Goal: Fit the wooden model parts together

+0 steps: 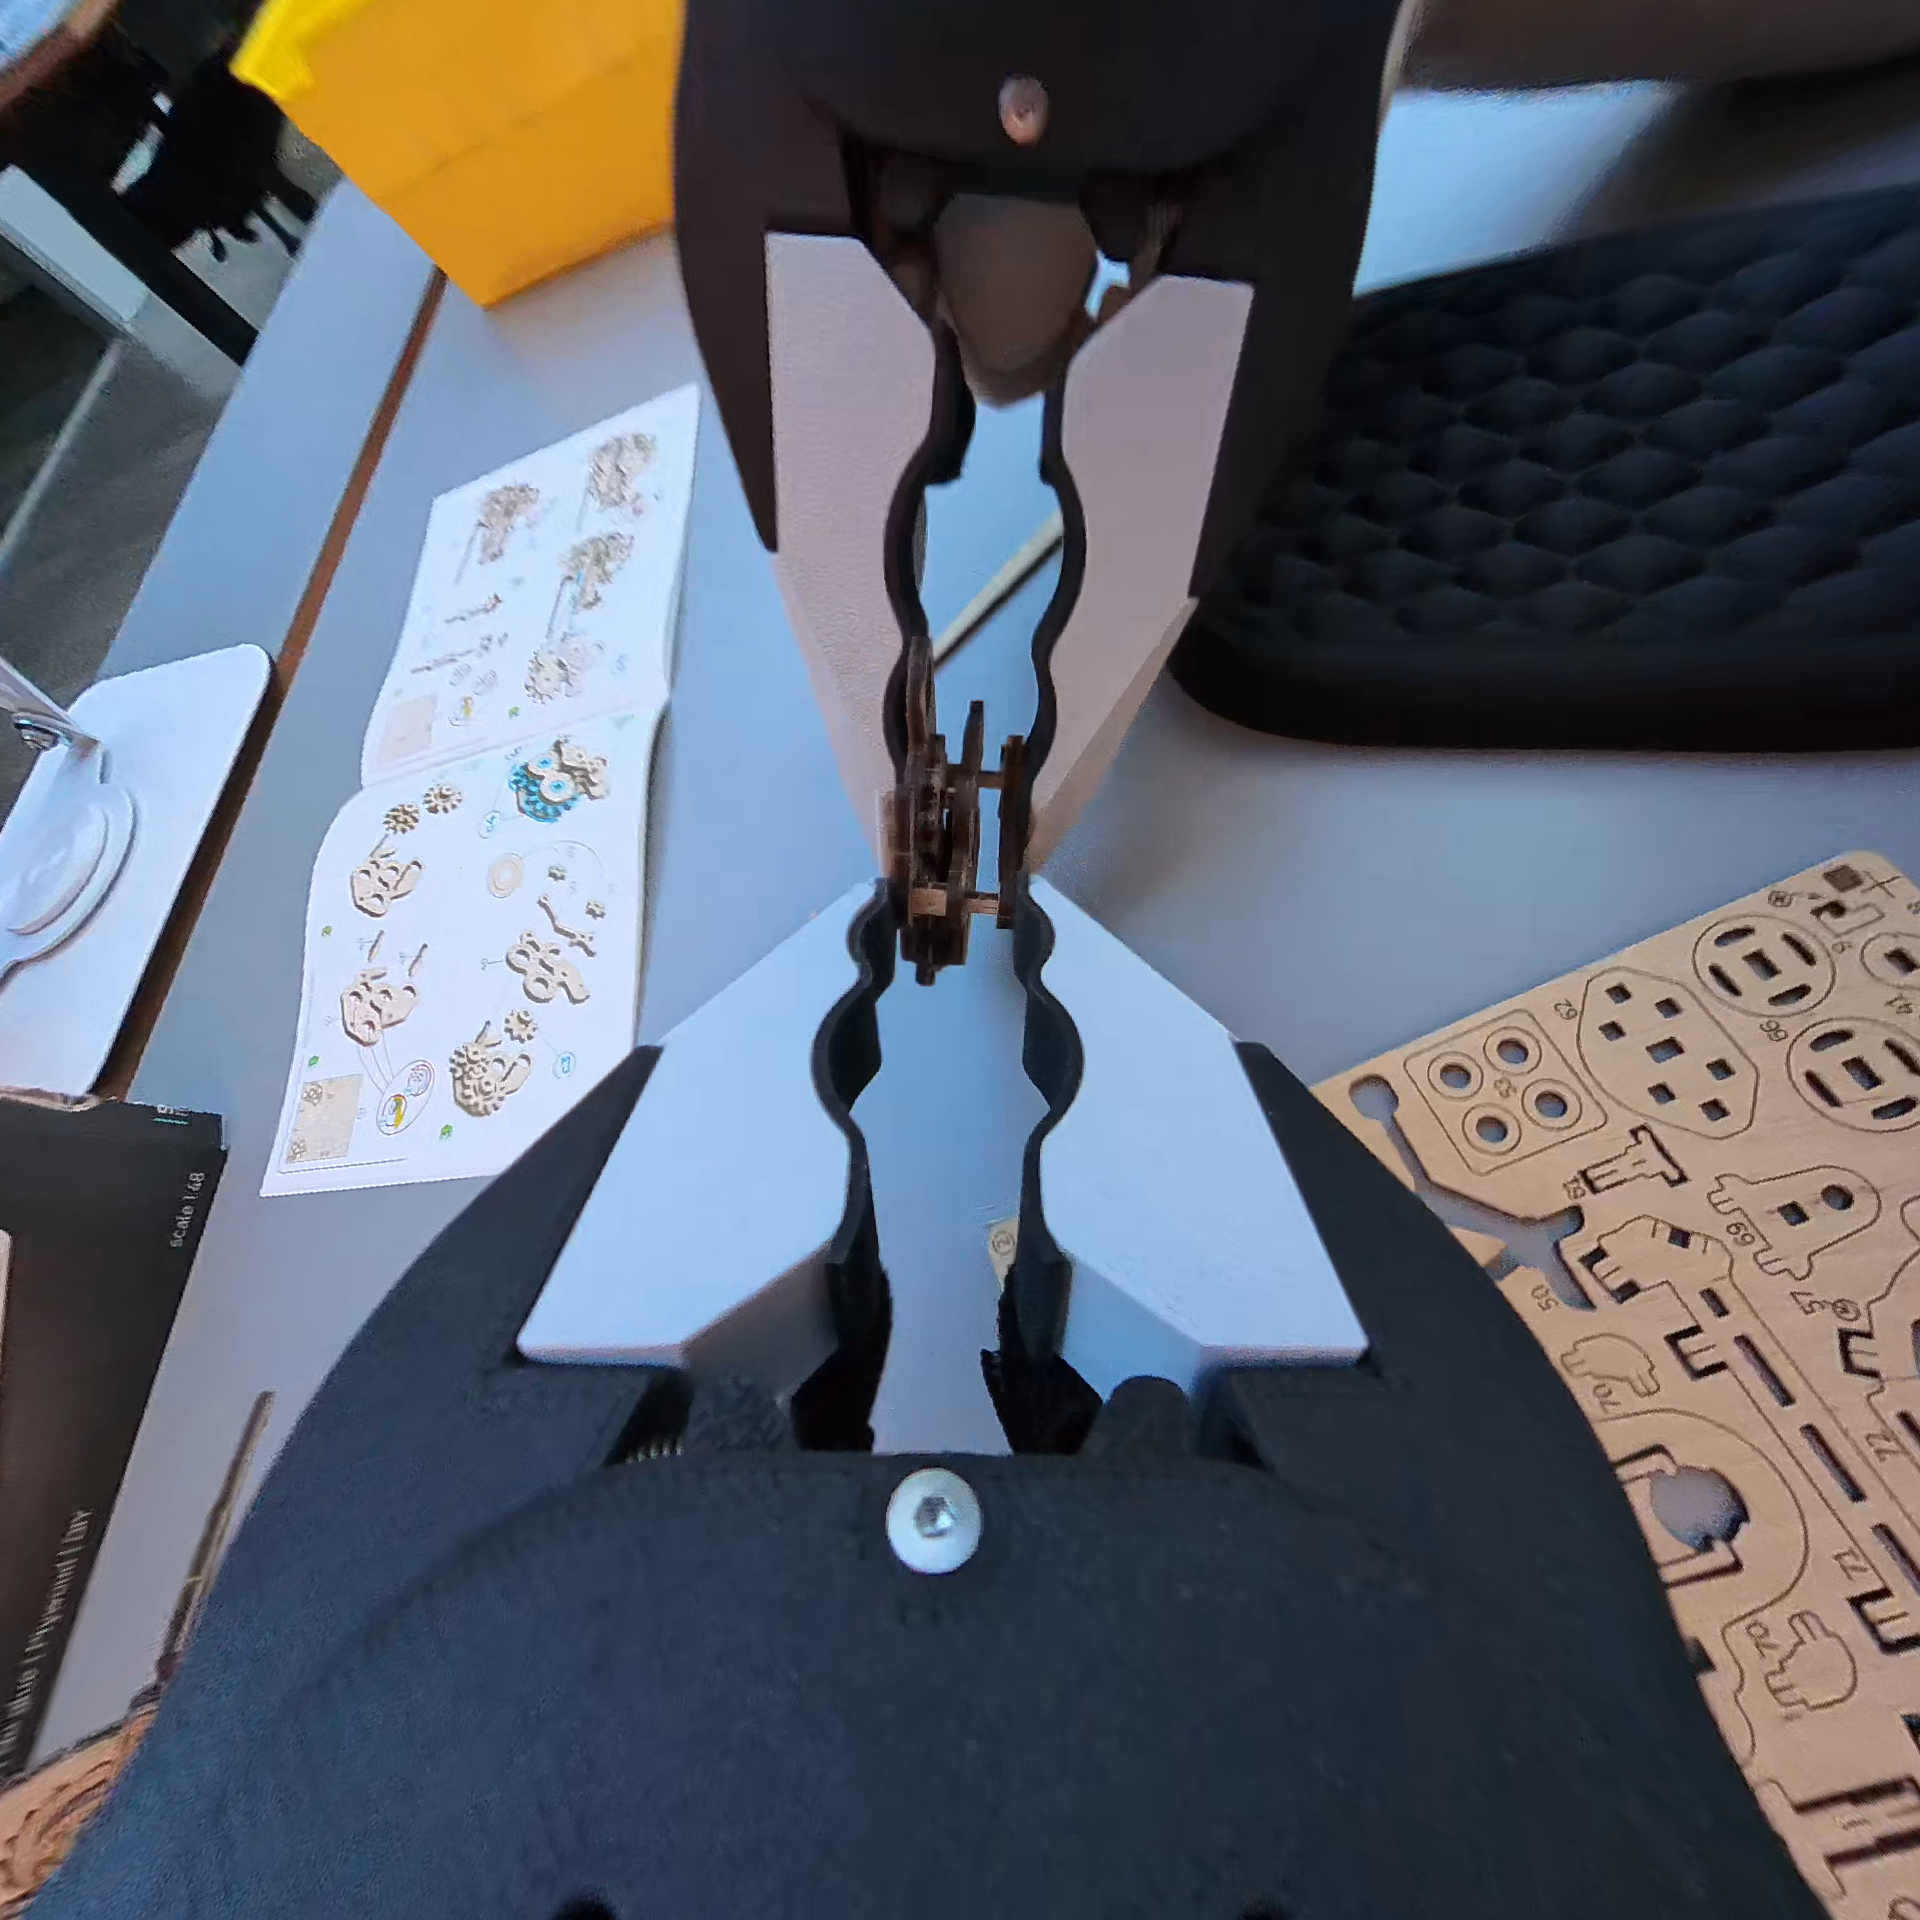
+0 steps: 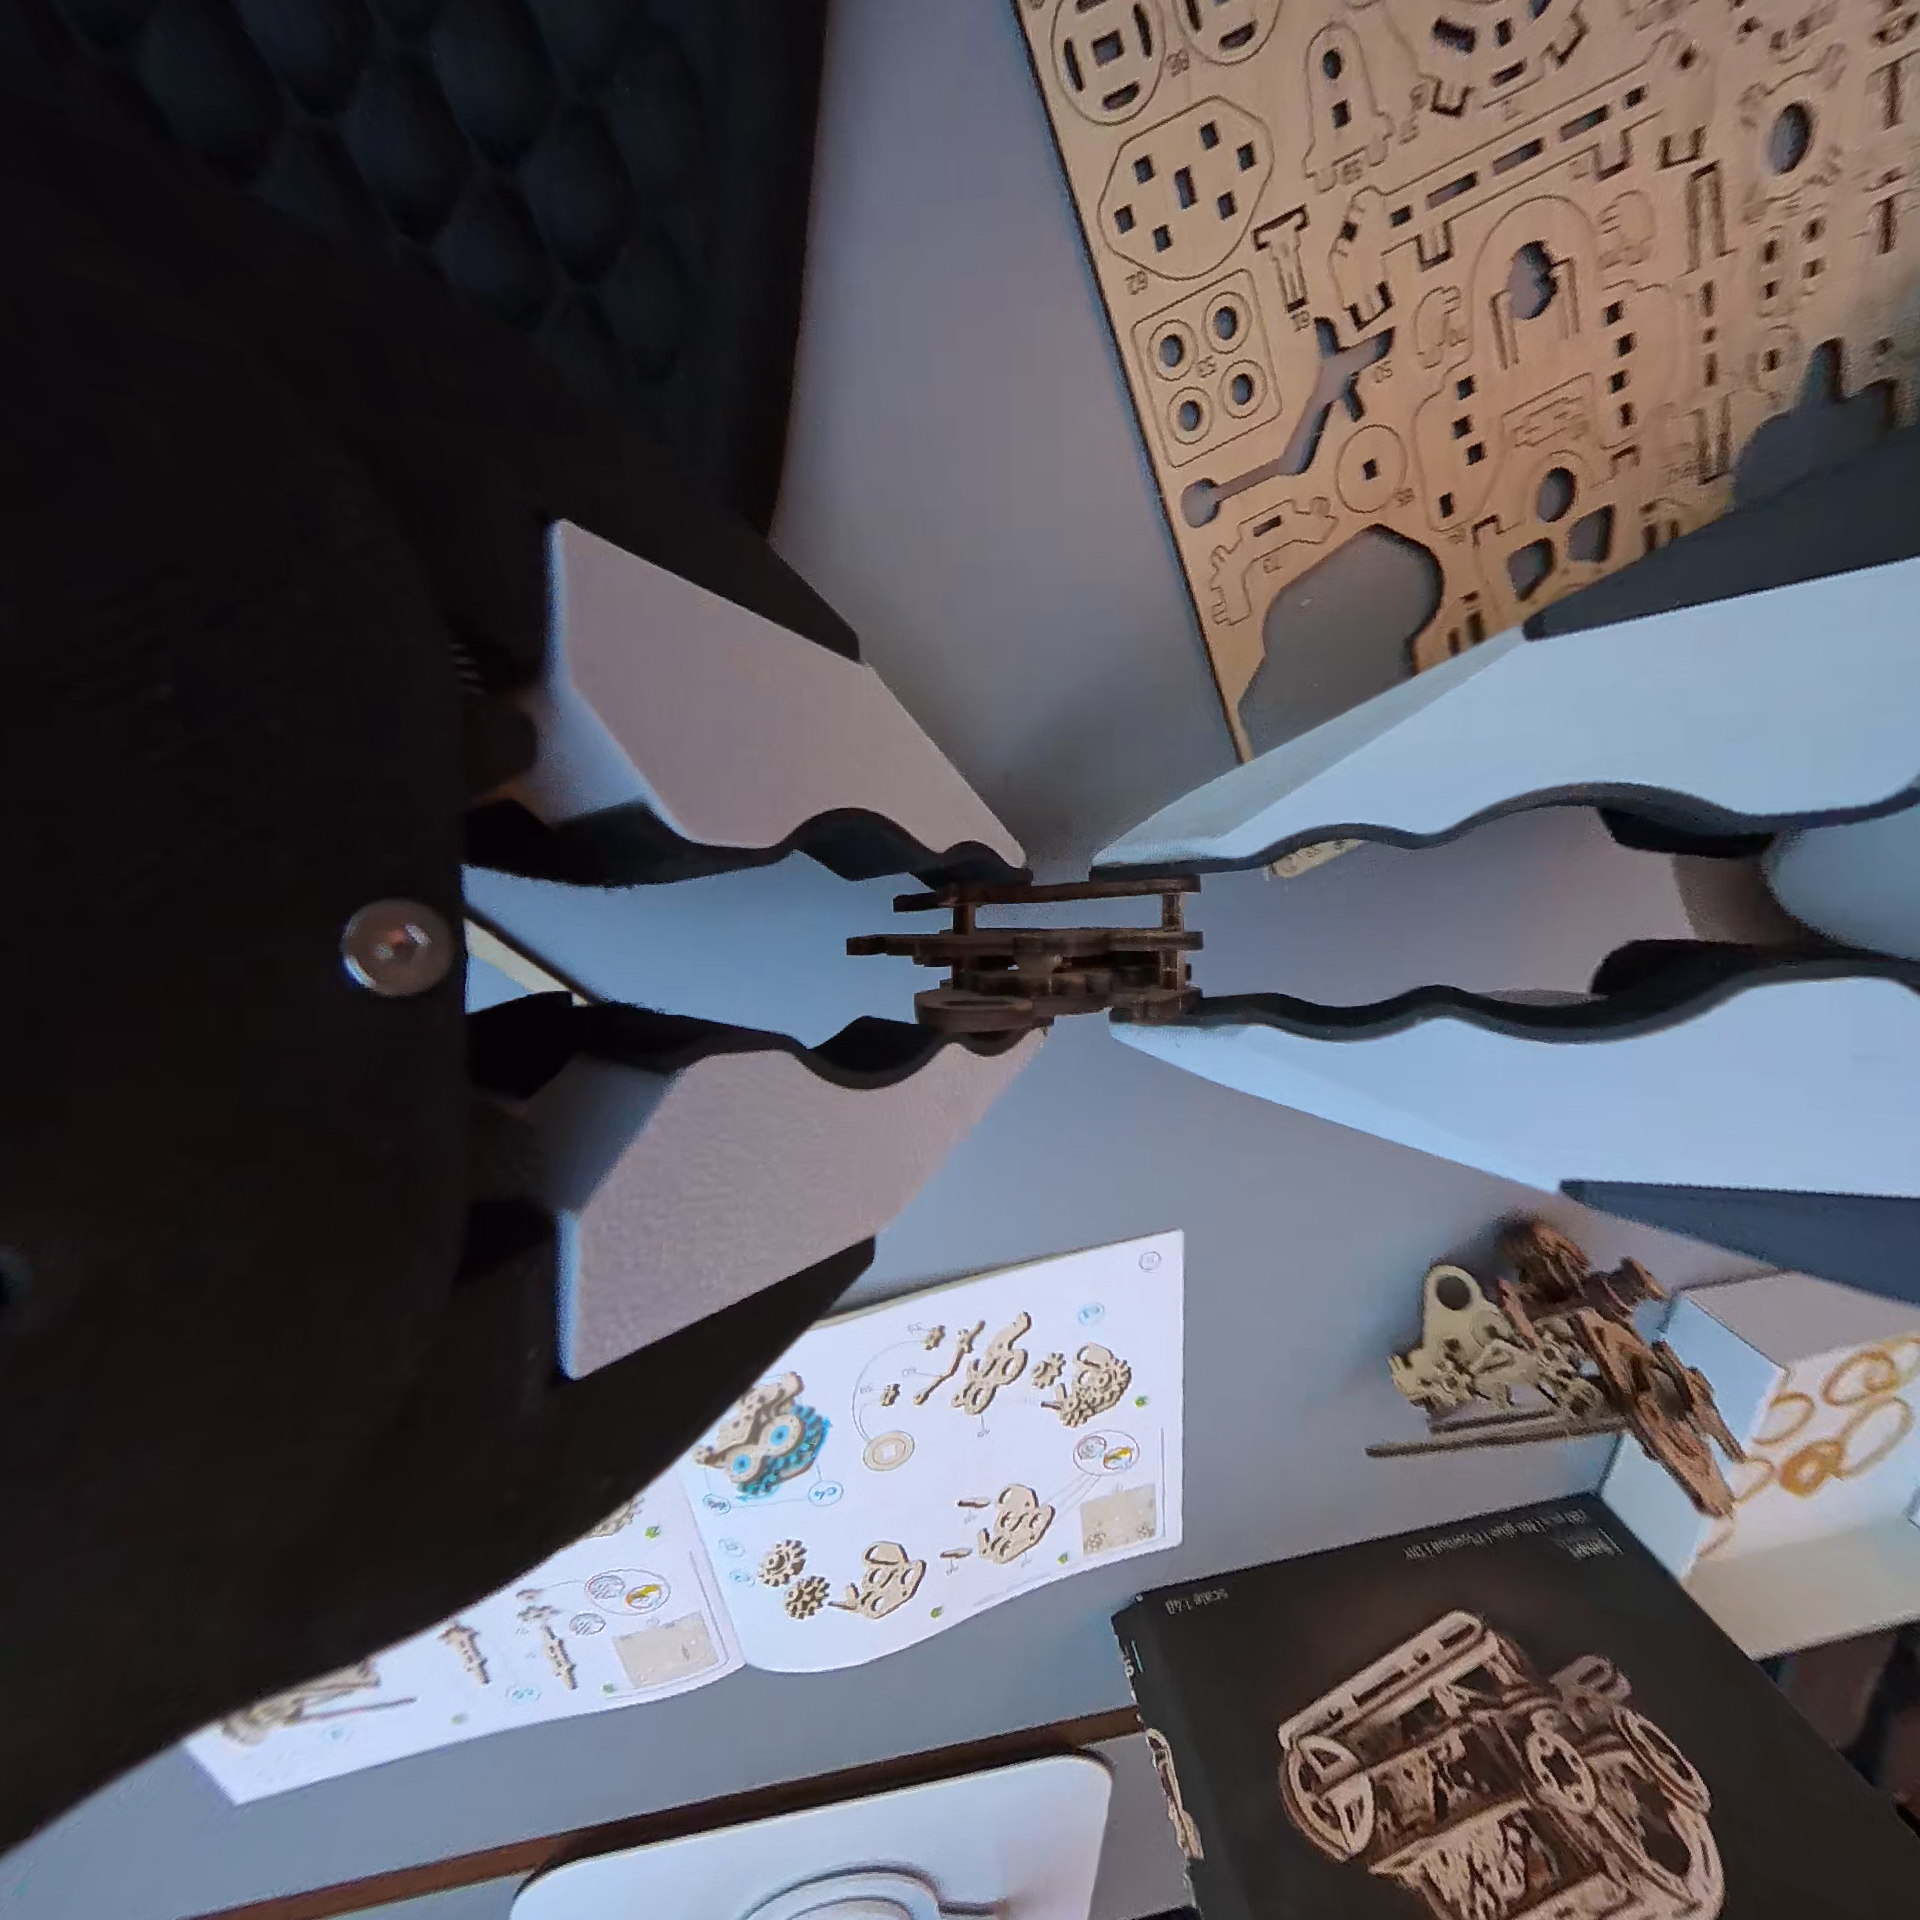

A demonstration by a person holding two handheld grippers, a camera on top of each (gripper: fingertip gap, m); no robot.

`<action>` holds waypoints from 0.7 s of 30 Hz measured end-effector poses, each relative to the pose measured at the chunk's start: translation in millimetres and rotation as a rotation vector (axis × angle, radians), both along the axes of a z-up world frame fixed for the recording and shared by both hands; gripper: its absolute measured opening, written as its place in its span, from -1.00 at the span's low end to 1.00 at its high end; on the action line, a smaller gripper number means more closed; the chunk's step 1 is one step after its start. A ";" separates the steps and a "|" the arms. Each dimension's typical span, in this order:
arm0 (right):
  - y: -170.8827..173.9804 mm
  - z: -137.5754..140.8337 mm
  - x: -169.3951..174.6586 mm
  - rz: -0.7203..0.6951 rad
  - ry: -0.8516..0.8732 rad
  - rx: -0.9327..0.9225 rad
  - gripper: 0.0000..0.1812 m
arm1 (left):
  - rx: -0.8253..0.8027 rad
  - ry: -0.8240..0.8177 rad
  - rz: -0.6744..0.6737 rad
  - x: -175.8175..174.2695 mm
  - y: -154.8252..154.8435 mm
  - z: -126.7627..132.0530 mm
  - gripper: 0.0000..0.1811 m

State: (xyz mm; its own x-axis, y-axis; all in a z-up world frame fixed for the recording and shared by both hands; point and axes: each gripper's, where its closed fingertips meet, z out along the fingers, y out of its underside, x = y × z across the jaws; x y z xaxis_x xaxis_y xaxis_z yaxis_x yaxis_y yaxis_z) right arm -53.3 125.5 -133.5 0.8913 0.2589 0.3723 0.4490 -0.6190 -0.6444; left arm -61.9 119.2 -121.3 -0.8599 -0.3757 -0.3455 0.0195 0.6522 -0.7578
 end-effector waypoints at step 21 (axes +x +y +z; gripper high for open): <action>11.1 54.8 -7.1 0.038 0.220 0.332 -0.64 | -0.241 0.007 -0.008 4.4 8.4 36.2 -0.89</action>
State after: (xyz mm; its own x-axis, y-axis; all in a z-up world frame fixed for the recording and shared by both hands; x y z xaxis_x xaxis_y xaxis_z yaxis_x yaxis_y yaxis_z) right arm -60.4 136.6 -78.8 0.9512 0.1908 0.2427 0.2966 -0.3465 -0.8899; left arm -57.5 127.6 -85.1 -0.8653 -0.4397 -0.2404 0.0179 0.4524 -0.8916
